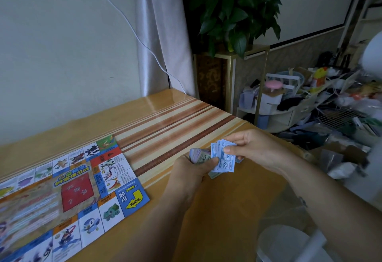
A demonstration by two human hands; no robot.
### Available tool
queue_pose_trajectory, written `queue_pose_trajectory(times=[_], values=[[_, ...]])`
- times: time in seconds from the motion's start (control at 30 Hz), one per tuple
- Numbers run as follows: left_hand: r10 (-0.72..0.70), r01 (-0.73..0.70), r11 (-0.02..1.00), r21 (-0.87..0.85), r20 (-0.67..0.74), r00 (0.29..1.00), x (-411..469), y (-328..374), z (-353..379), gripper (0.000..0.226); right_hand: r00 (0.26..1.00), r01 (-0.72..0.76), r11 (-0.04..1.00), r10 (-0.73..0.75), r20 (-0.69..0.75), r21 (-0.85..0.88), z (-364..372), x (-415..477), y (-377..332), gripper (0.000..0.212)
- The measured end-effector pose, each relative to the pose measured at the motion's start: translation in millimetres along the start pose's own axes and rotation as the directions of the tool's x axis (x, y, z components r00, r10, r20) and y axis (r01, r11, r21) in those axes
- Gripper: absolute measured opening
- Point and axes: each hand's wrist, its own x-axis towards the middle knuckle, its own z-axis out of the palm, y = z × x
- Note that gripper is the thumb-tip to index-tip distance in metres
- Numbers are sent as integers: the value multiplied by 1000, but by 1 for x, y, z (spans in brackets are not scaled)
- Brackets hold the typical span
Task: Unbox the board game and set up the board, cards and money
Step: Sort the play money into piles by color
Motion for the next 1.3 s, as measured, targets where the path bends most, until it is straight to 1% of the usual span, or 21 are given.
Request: queue_pose_trajectory(times=[0.1, 0.17, 0.23, 0.3, 0.37, 0.43, 0.5, 0.53, 0.63, 0.73, 0.77, 0.83, 0.87, 0.9, 0.93, 0.97, 1.0, 1.03, 1.1, 1.2, 1.3], values=[[9, -9, 996, 86, -3, 1000, 5, -1, 0, 6, 999, -2, 999, 4, 36, -36, -3, 2, -2, 32], [10, -9, 997, 70, -3, 1000, 8, 2, 1, 10, 999, -4, 1000, 5, 38, -21, -7, 4, -2, 32], [-18, 17, 999, -51, -21, 1000, 10, 6, 4, 9, 999, 0, 999, 1, -38, 37, -11, 8, 1, 32], [-101, 91, 968, -232, -33, 994, 10, 8, 4, 8, 981, 2, 1000, 3, -195, 25, -15, 13, 11, 34], [-208, 184, 874, -449, -2, 978, 11, 5, 0, 10, 956, -31, 996, 6, -295, -80, -15, 17, 25, 37], [-287, 251, 755, -606, 40, 957, 10, 4, -3, 14, 942, -85, 984, 29, -333, -154, -10, 20, 38, 38], [-321, 292, 644, -707, 96, 942, 8, 2, -5, 17, 926, -124, 970, 37, -375, -209, -4, 25, 49, 36], [-321, 310, 614, -726, 129, 938, 7, 2, -5, 18, 915, -140, 958, 29, -403, -249, 0, 27, 53, 35], [-305, 347, 615, -708, 192, 933, 8, -3, -6, 25, 889, -187, 909, -5, -459, -373, 5, 29, 61, 30], [-276, 322, 656, -683, 181, 944, 8, -8, -8, 32, 861, -278, 784, -53, -506, -556, 3, 26, 58, 42], [-258, 308, 681, -664, 176, 950, 8, -9, -8, 32, 846, -270, 770, -96, -524, -578, 3, 24, 54, 46], [-226, 277, 740, -614, 160, 961, 6, -10, -8, 28, 839, -134, 856, -170, -516, -499, 7, 17, 36, 42], [-221, 263, 772, -579, 144, 965, 6, -11, -7, 26, 869, -33, 917, -169, -464, -397, 10, 13, 26, 37], [-217, 248, 808, -535, 123, 968, 5, -11, -6, 24, 923, 35, 962, -135, -360, -271, 15, 9, 15, 32], [-210, 233, 843, -486, 102, 972, 4, -12, -5, 23, 970, 54, 983, -93, -224, -175, 20, 5, 4, 30], [-196, 212, 875, -434, 82, 977, 3, -12, -4, 22, 992, 52, 987, -69, -105, -153, 24, 1, -3, 27], [-179, 190, 900, -392, 66, 982, 3, -13, -3, 21, 998, 53, 983, -59, -32, -177, 27, 0, -7, 23], [-163, 173, 915, -364, 58, 985, 2, -14, -3, 20, 998, 53, 976, -56, -8, -210, 29, 0, -9, 17], [-159, 171, 917, -360, 63, 985, 1, -14, -4, 17, 999, 48, 972, -49, 1, -230, 30, 2, -9, 11], [-189, 206, 863, -462, 83, 978, 1, -12, -8, 13, 999, 14, 984, -19, -27, -177, 29, 5, -4, 5], [-192, 169, 852, -496, 4, 981, 2, -14, -15, 14, 989, -45, 999, 46, -140, 8, 26, 10, 4, 24]])
